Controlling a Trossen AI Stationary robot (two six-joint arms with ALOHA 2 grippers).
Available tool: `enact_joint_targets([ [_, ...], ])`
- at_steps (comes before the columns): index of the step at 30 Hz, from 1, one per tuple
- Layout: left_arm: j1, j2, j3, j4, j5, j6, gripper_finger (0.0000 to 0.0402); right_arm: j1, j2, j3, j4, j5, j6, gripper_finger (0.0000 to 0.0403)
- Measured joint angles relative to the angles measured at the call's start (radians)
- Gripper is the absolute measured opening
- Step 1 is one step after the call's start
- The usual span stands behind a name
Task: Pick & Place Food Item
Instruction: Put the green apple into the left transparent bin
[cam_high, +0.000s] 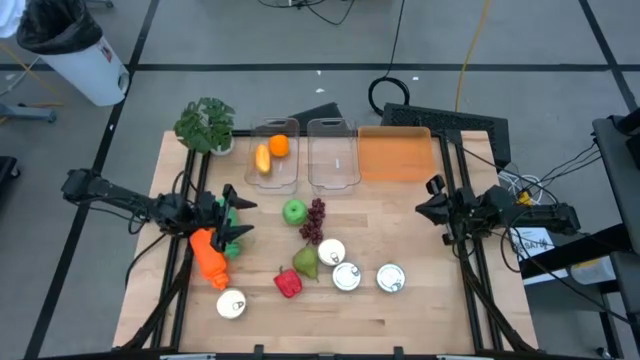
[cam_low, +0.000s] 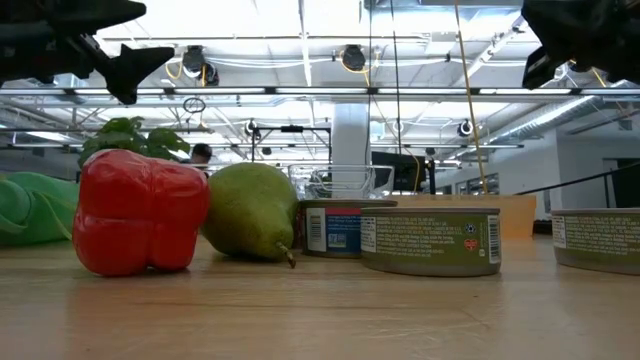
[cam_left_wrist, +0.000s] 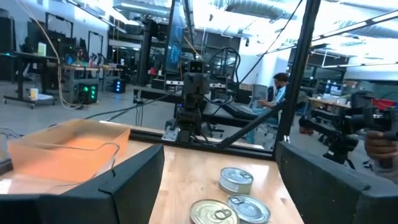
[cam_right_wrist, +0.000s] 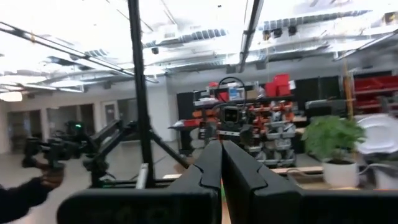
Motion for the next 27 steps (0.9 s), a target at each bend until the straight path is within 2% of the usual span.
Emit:
enact_joint_targets([
  [5,0.0,0.0,0.0,0.001,-0.013,-0.004,0.0324,0.0,0.0,0.0,0.027,-0.003,0.031,0.0],
  [8,0.0,0.0,0.0,0.01,-0.054,-0.005,0.0324,0.0,0.0,0.0,0.031,0.022,-0.008,0.0],
  [15,0.0,0.0,0.0,0.02,-0.135,0.018,0.0324,0.0,0.0,0.0,0.04,0.237,-0.073,0.0],
  [18,0.0,0.002,0.0,0.018,-0.152,0.045,0.0324,0.0,0.0,0.0,0.035,0.291,-0.063,0.0],
  [22,0.0,0.002,0.0,0.018,-0.18,0.079,0.0324,0.0,0.0,0.0,0.045,0.301,0.01,0.0],
  [27,0.0,0.002,0.0,0.018,-0.178,0.093,0.0324,0.0,0.014,0.0,0.048,0.432,0.095,0.0013],
])
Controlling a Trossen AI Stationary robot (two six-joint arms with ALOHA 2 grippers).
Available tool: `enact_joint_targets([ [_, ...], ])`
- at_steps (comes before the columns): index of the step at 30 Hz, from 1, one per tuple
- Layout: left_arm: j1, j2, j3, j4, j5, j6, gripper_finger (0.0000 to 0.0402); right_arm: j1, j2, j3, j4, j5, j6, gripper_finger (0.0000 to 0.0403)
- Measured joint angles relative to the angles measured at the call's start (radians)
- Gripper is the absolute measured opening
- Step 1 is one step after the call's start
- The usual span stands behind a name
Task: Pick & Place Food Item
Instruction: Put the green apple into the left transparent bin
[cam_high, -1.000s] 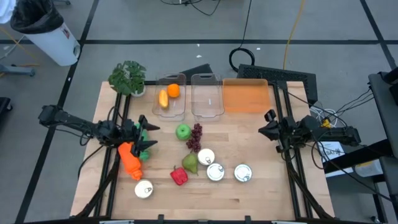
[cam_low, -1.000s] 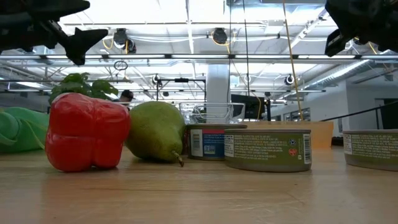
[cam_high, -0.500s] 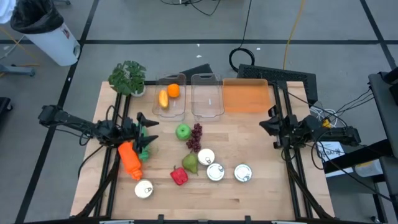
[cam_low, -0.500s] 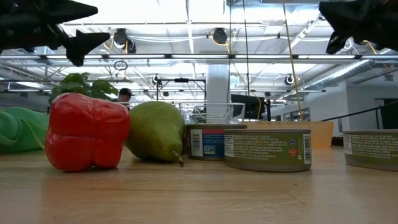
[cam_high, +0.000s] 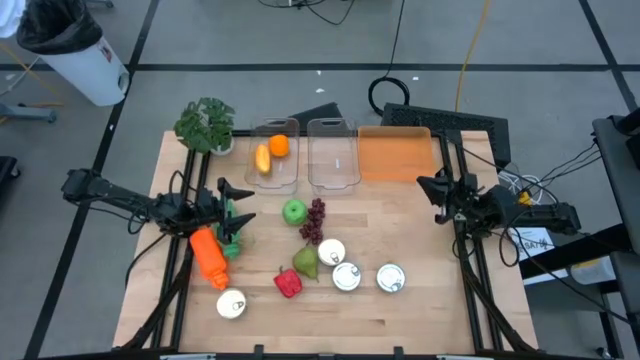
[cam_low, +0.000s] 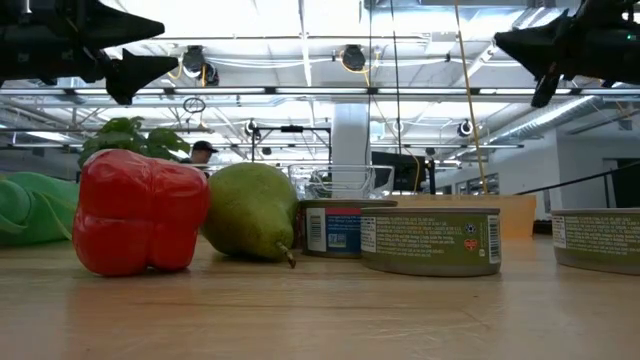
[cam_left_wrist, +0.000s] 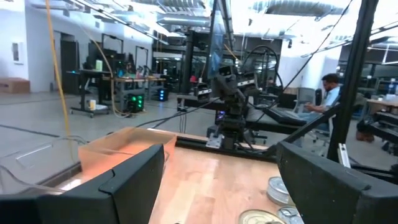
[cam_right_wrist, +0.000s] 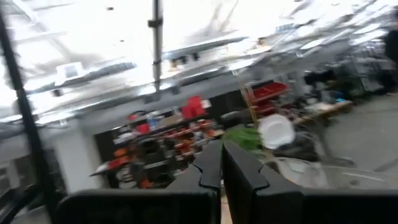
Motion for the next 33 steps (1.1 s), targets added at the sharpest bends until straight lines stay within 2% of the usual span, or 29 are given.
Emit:
enact_joint_targets([
  [3,0.0,0.0,0.0,-0.001,0.001,0.002,0.0324,0.0,0.025,0.0,0.005,0.012,0.0,0.0044],
  [11,0.0,0.0,0.0,-0.002,0.001,0.003,0.0324,0.0,0.12,0.0,0.025,0.01,0.019,0.0158],
  [15,0.0,0.0,0.0,-0.002,0.011,-0.006,0.0324,0.0,0.192,0.0,0.053,-0.021,0.057,0.0192],
  [22,0.0,0.067,0.032,-0.002,0.002,-0.05,0.0324,0.0,0.317,0.0,0.149,-0.046,0.075,0.0212],
  [33,0.0,0.358,0.173,-0.044,0.002,-0.043,0.0324,0.0,0.409,0.0,0.246,-0.044,0.012,0.021],
])
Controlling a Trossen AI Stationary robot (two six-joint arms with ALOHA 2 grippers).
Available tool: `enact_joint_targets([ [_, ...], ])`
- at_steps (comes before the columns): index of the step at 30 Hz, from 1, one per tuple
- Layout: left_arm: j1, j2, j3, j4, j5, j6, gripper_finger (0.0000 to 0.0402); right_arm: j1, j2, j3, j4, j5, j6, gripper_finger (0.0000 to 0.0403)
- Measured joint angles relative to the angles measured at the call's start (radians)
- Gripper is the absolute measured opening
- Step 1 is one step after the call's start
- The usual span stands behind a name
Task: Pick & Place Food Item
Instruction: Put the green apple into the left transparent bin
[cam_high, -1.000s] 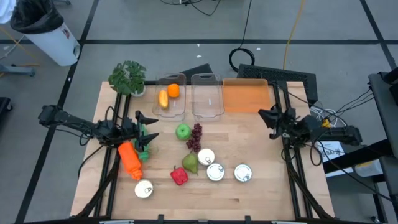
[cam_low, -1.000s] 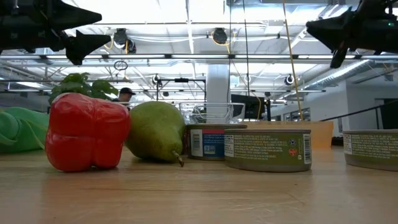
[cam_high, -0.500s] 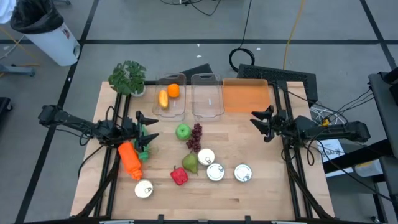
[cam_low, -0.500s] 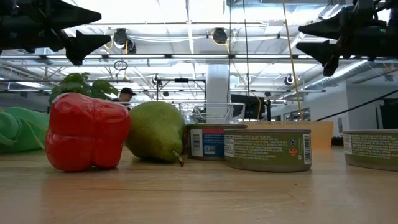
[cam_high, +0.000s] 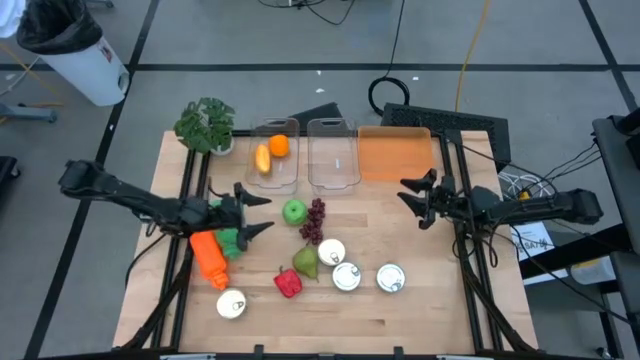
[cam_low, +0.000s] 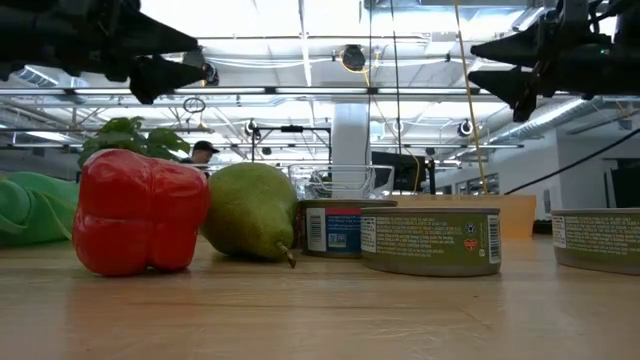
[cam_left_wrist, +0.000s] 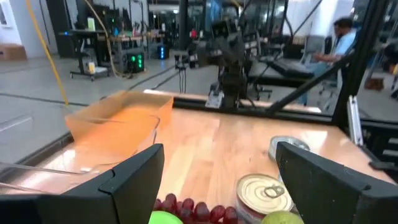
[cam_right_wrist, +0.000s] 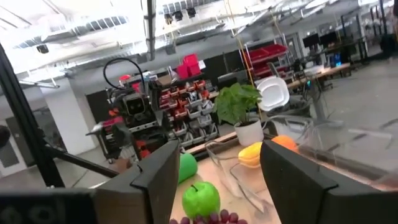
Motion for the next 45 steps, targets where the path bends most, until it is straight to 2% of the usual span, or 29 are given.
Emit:
enact_joint_targets([
  [5,0.001,0.114,0.052,-0.004,-0.013,-0.041,0.0324,0.0,0.013,0.0,0.063,-0.004,-0.027,0.0204],
  [10,0.01,0.217,0.089,-0.035,-0.026,-0.038,0.0324,0.0,0.021,0.0,0.009,-0.049,-0.028,0.0205],
  [15,0.066,0.308,0.102,-0.036,-0.026,-0.114,0.0324,0.0,0.036,0.0,-0.036,-0.052,-0.03,0.0203],
  [19,0.117,0.373,0.115,-0.044,-0.026,-0.171,0.0323,-0.002,0.045,0.0,-0.017,-0.051,-0.114,0.0199],
  [25,0.153,0.46,0.15,-0.046,-0.026,-0.171,0.0323,-0.002,0.044,0.0,0.002,-0.051,-0.147,0.0198],
  [35,0.179,0.524,0.256,-0.28,-0.026,-0.172,0.0323,-0.002,0.045,0.0,-0.009,-0.052,-0.151,0.0198],
  [45,0.179,0.56,0.297,-0.332,-0.026,-0.173,0.0323,-0.002,0.047,0.0,-0.012,-0.053,-0.15,0.0199],
])
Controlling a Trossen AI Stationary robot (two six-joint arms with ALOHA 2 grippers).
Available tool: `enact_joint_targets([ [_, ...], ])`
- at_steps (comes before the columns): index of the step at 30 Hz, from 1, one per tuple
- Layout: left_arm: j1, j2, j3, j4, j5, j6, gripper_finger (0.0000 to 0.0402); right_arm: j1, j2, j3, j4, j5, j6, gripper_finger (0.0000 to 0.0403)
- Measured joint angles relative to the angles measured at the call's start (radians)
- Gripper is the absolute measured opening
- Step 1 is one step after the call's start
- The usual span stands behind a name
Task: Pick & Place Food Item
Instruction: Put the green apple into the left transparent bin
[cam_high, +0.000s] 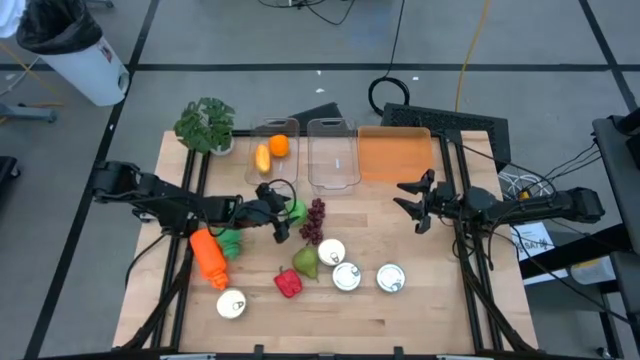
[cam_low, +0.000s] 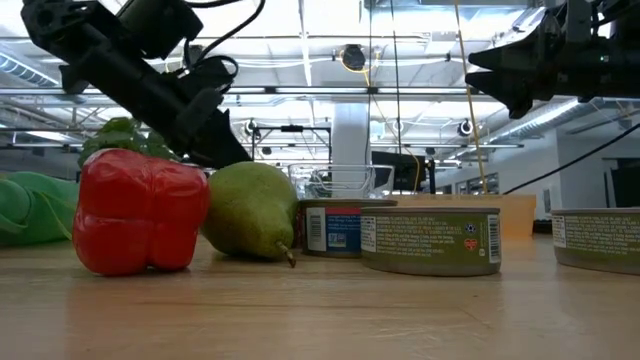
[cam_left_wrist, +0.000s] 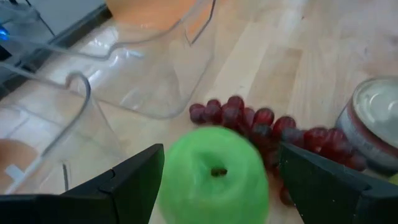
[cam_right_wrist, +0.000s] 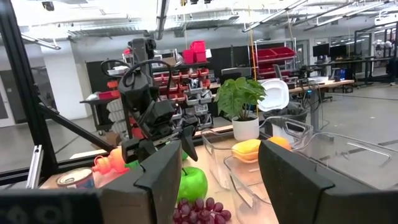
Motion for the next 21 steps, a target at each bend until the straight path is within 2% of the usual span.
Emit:
enact_joint_targets([
  [4,0.0,-0.001,0.0,-0.003,0.0,-0.017,0.031,0.0,0.001,0.0,0.0,-0.002,0.0,0.0198],
  [13,0.0,-0.001,0.0,-0.022,0.0,-0.028,0.023,0.002,0.004,0.0,-0.001,-0.03,0.037,0.0199],
  [21,0.027,-0.001,0.0,-0.023,0.002,-0.044,0.0207,0.002,0.004,0.0,-0.001,-0.031,0.044,0.0199],
])
